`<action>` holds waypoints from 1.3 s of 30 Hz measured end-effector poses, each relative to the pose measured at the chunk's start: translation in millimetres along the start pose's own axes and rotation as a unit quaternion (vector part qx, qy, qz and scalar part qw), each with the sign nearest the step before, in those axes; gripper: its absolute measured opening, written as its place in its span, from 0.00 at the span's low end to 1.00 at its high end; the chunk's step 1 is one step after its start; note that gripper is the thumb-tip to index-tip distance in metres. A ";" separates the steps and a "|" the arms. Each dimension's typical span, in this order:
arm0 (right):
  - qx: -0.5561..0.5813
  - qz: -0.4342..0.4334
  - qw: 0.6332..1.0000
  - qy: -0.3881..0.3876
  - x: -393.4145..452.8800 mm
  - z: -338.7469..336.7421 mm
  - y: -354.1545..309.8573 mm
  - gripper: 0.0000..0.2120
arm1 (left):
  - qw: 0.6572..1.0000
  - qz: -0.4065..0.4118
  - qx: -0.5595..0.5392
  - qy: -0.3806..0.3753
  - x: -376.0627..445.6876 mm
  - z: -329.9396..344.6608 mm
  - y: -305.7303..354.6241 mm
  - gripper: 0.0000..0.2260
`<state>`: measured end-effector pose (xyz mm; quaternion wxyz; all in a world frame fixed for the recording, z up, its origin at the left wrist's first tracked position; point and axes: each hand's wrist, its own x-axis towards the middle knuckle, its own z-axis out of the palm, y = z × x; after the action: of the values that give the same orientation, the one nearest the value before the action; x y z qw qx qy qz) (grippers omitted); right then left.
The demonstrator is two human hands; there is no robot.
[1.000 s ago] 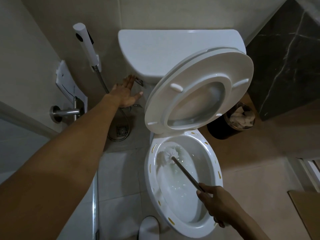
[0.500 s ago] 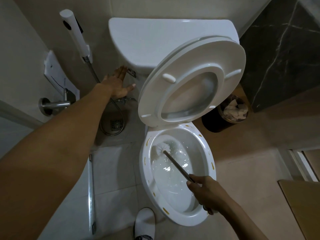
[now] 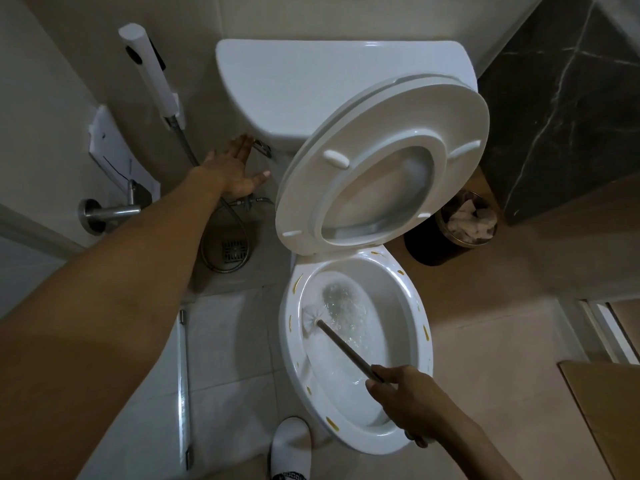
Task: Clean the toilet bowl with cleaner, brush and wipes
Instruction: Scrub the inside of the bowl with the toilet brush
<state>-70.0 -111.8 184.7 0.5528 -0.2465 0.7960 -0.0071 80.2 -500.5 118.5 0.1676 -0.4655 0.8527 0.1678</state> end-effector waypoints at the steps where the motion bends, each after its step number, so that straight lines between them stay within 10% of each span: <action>1: -0.002 0.001 1.000 -0.001 0.0 0.7 0.4 0.20 | 1.000 -0.001 0.003 -0.002 0.0 -0.3 -0.1 0.37; 39: -0.017 0.013 1.000 -0.009 3.3 0.5 4.1 0.22 | 1.000 -0.010 0.023 -0.007 -1.4 -1.8 2.5 0.37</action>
<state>-72.0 -109.4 180.4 0.5554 -0.2457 0.7943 0.0151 78.5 -498.9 121.1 0.1855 -0.4688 0.8505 0.1500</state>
